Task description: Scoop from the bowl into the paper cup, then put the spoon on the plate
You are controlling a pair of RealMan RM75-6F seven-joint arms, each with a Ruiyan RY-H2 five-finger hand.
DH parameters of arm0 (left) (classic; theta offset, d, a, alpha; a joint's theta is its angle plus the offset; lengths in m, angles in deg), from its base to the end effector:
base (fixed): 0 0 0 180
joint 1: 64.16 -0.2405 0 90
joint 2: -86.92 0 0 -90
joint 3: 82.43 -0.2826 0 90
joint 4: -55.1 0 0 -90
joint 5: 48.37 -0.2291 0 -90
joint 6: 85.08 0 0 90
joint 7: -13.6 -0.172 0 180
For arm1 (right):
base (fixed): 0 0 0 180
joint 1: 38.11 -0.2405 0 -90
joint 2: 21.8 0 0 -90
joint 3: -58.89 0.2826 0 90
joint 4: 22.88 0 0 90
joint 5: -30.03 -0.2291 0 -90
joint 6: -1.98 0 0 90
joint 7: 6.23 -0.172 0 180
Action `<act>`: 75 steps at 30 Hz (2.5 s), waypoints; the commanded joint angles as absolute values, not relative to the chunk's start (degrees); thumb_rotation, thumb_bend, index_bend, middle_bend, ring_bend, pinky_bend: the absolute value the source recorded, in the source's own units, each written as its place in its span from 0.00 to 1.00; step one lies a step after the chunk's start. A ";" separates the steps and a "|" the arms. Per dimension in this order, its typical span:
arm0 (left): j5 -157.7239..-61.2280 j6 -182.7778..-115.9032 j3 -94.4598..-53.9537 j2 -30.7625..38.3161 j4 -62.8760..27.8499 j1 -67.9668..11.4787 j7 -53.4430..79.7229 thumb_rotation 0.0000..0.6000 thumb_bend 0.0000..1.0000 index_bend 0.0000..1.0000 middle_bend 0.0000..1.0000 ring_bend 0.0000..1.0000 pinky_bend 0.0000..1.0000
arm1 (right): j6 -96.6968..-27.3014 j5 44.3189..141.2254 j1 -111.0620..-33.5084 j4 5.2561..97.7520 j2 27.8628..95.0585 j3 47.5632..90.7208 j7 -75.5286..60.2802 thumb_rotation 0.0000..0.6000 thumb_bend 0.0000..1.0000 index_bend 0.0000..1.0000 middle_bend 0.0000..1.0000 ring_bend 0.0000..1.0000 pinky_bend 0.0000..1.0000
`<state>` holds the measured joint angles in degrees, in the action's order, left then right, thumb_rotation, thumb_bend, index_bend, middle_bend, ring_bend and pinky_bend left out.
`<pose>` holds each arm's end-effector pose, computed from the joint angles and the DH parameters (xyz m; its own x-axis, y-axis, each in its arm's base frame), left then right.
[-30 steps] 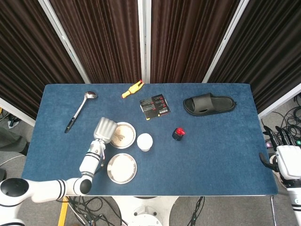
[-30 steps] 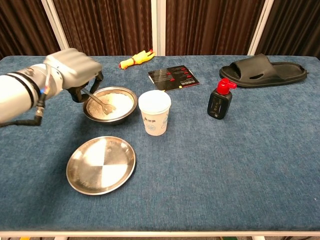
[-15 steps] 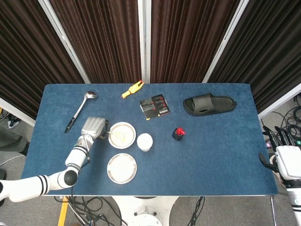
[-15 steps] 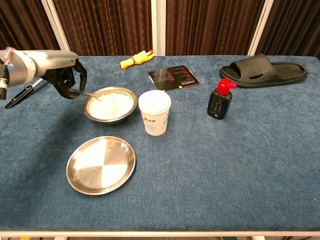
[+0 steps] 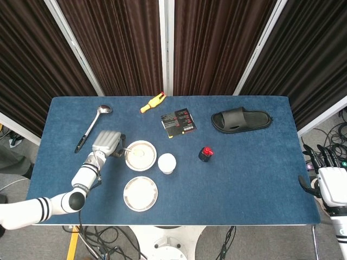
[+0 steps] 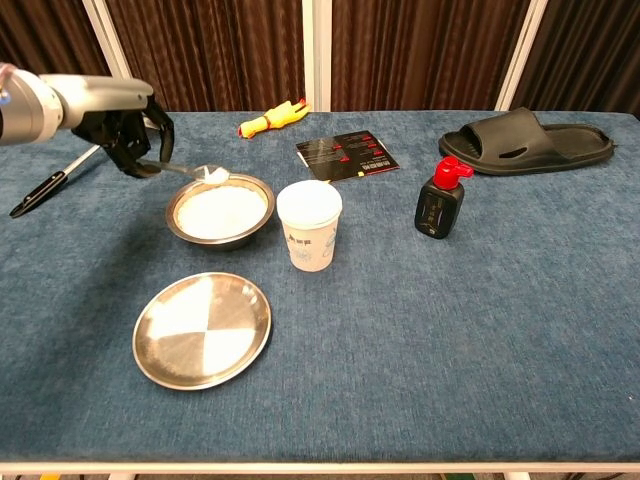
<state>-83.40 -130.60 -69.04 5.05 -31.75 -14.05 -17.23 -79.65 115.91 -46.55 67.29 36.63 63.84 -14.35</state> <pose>-0.1705 0.4349 -0.0173 0.4269 0.4248 0.7983 0.9040 -0.1802 -0.3876 -0.3434 -0.2441 0.1912 0.3883 0.0085 0.9215 -0.9199 -0.0566 0.3881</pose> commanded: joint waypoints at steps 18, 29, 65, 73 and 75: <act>-80.15 -140.57 -71.01 2.12 -39.19 -2.57 -30.07 1.00 0.56 0.63 0.96 0.94 1.00 | -81.02 114.94 -45.81 66.79 35.54 64.67 -15.21 1.00 0.27 0.07 0.22 0.00 0.07; -85.67 -150.99 -74.85 -5.10 -36.13 -0.58 -38.60 1.00 0.56 0.63 0.96 0.94 1.00 | -81.02 115.00 -45.67 66.39 35.56 64.64 -15.77 1.00 0.27 0.07 0.22 0.00 0.07; -118.90 -165.25 -82.83 -16.87 -19.41 -9.16 -56.09 1.00 0.56 0.62 0.96 0.94 1.00 | -82.17 115.88 -44.71 67.21 35.34 64.27 -16.07 1.00 0.27 0.07 0.22 0.00 0.07; -120.98 -164.31 -81.05 -16.62 -21.43 -10.49 -57.34 1.00 0.56 0.62 0.96 0.94 1.00 | -82.58 116.23 -44.63 67.73 35.25 64.31 -15.82 1.00 0.27 0.07 0.23 0.00 0.07; -121.71 -164.23 -80.86 -16.94 -20.75 -10.78 -58.12 1.00 0.56 0.62 0.96 0.94 1.00 | -82.49 116.07 -44.56 67.76 35.17 64.28 -15.76 1.00 0.27 0.07 0.23 0.00 0.07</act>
